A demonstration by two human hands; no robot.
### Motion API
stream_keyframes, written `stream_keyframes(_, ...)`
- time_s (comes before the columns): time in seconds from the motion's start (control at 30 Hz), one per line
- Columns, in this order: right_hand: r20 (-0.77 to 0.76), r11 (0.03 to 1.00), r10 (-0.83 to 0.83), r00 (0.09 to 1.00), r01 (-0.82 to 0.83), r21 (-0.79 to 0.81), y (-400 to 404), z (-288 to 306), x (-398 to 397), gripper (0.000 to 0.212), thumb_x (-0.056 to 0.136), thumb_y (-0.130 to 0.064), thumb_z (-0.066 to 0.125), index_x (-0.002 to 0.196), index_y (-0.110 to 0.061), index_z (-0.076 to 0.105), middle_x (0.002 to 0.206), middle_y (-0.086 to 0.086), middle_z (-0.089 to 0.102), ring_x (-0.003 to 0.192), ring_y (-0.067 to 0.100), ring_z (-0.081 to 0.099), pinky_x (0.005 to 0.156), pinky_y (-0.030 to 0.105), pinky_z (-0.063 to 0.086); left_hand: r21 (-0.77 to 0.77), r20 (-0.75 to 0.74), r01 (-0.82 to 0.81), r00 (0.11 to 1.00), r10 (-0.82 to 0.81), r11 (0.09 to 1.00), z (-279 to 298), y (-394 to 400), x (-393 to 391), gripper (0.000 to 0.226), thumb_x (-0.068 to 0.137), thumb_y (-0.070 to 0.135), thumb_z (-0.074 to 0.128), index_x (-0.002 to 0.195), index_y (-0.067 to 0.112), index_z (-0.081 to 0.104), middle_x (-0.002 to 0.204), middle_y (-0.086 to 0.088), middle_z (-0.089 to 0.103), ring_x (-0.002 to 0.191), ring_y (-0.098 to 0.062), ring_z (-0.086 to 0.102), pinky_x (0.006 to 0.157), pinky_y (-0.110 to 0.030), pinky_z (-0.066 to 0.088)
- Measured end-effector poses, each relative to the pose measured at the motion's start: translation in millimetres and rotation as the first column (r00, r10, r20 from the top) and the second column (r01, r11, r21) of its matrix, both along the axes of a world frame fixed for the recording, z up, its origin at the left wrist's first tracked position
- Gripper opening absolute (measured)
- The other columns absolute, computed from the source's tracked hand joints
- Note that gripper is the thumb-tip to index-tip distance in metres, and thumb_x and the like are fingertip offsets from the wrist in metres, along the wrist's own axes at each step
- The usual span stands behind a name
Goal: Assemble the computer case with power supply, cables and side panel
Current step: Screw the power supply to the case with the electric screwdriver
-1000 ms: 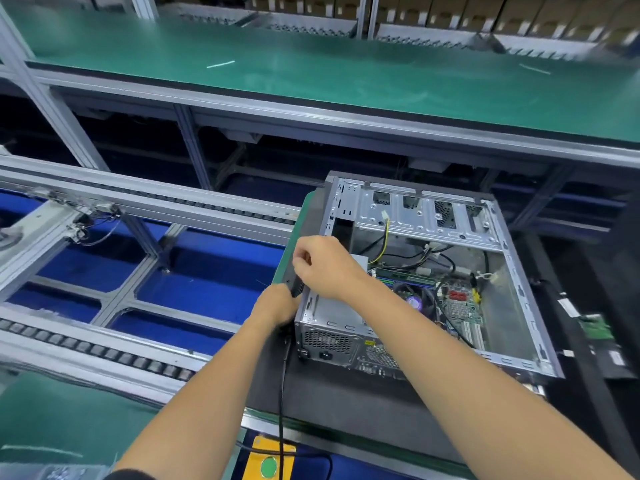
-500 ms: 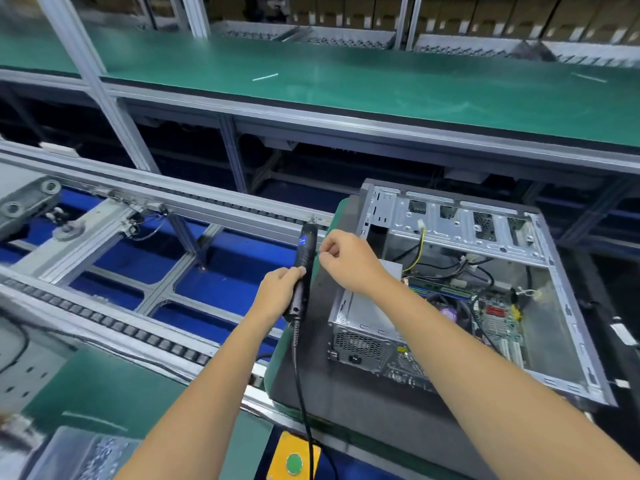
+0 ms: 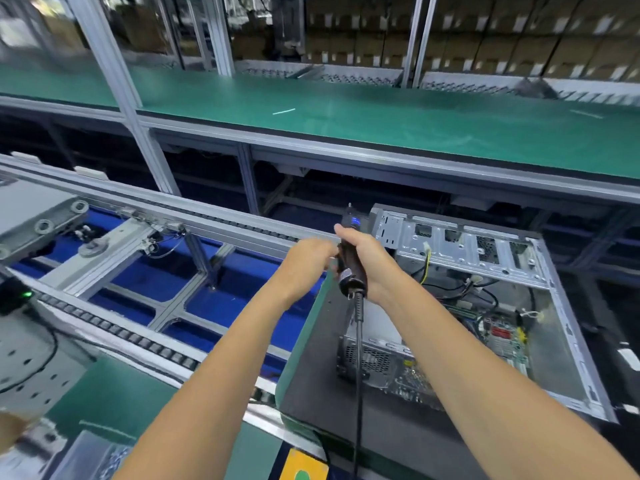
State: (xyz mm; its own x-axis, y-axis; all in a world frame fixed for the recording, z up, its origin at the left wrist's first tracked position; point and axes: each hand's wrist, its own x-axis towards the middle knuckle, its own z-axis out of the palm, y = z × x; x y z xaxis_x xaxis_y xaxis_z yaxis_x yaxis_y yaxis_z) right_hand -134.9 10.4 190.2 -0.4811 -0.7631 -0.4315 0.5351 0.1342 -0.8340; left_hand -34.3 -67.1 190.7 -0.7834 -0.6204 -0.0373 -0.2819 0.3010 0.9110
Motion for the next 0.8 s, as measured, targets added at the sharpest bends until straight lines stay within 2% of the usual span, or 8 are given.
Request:
stream_keyframes(0.07,-0.009,0.999,-0.039,0.999,0.039,0.004,13,-1,-3,0.026,0.086,-0.024,0.075,0.098,-0.006,0.061,0.058,0.005,0.058,0.044,0.018,0.056,0.042,0.024,0.047,0.059,-0.037,-0.012,0.999,0.014,0.998,3,-6,-2,0.028,0.078,0.012,0.044,0.079,0.021,0.071,0.065,0.014,0.057,0.062,-0.004,0.047,0.058,-0.015,0.037)
stream_keyframes(0.13,-0.076,0.998,-0.060,0.995,0.062,0.031,25,-8,-3,0.034,0.081,-0.015,0.079,0.105,-0.001,0.059,0.065,0.007,0.054,0.047,0.019,0.058,0.043,0.025,0.048,0.049,-0.091,-0.091,0.991,0.095,0.995,-2,-12,-7,0.043,0.079,-0.004,0.041,0.076,0.027,0.071,0.064,0.010,0.057,0.056,-0.007,0.043,0.052,-0.016,0.037)
stream_keyframes(0.27,-0.114,0.998,-0.060,0.992,0.060,-0.004,46,-20,1,0.024,0.084,-0.008,0.075,0.095,0.000,0.055,0.076,0.012,0.057,0.051,0.022,0.064,0.043,0.025,0.050,0.055,-0.080,-0.046,0.996,0.050,0.997,-15,-16,-22,0.051,0.079,-0.017,0.029,0.083,0.019,0.066,0.076,-0.002,0.062,0.066,-0.010,0.054,0.060,-0.013,0.045)
stream_keyframes(0.37,-0.036,0.997,-0.035,0.999,0.032,-0.063,59,-23,2,0.015,0.090,-0.007,0.067,0.092,-0.002,0.053,0.075,0.011,0.057,0.048,0.020,0.059,0.044,0.025,0.049,0.028,-0.063,-0.080,0.995,0.082,0.996,-25,-13,-34,0.038,0.087,-0.013,0.039,0.092,0.015,0.064,0.091,-0.003,0.065,0.073,-0.005,0.065,0.062,-0.010,0.047)
stream_keyframes(0.47,-0.004,0.996,0.002,1.000,-0.002,-0.091,71,-27,2,0.013,0.092,-0.007,0.063,0.096,-0.003,0.051,0.070,0.007,0.057,0.047,0.018,0.056,0.044,0.024,0.048,0.046,-0.104,-0.133,0.985,0.137,0.990,-31,-13,-47,0.024,0.095,-0.003,0.046,0.088,0.013,0.064,0.093,-0.003,0.067,0.075,0.000,0.069,0.065,-0.009,0.049)
stream_keyframes(0.6,-0.036,0.991,0.035,0.999,-0.039,-0.130,83,-33,-1,0.013,0.093,-0.009,0.062,0.096,-0.005,0.050,0.074,0.006,0.056,0.047,0.018,0.056,0.044,0.025,0.047,0.205,-0.148,-0.196,0.962,0.228,0.959,-30,-19,-65,0.017,0.093,0.002,0.051,0.083,0.008,0.065,0.081,-0.008,0.067,0.074,-0.018,0.074,0.070,-0.020,0.055)
stream_keyframes(0.73,-0.076,0.984,0.075,0.994,-0.086,-0.156,92,-37,-4,0.023,0.085,-0.013,0.067,0.098,-0.005,0.049,0.080,0.007,0.056,0.049,0.019,0.055,0.044,0.026,0.047,0.259,-0.150,-0.228,0.950,0.273,0.939,-38,-21,-78,0.011,0.088,0.013,0.067,0.079,0.007,0.068,0.072,-0.007,0.069,0.063,-0.014,0.070,0.061,-0.017,0.052)
stream_keyframes(0.8,-0.078,0.978,0.104,0.992,-0.116,-0.171,96,-37,-5,0.030,0.078,-0.015,0.068,0.098,-0.006,0.048,0.079,0.007,0.056,0.049,0.020,0.056,0.043,0.025,0.047,0.279,-0.159,-0.250,0.940,0.301,0.927,-44,-22,-82,0.015,0.087,0.013,0.068,0.073,0.008,0.069,0.063,-0.001,0.067,0.060,-0.012,0.064,0.070,-0.023,0.055)
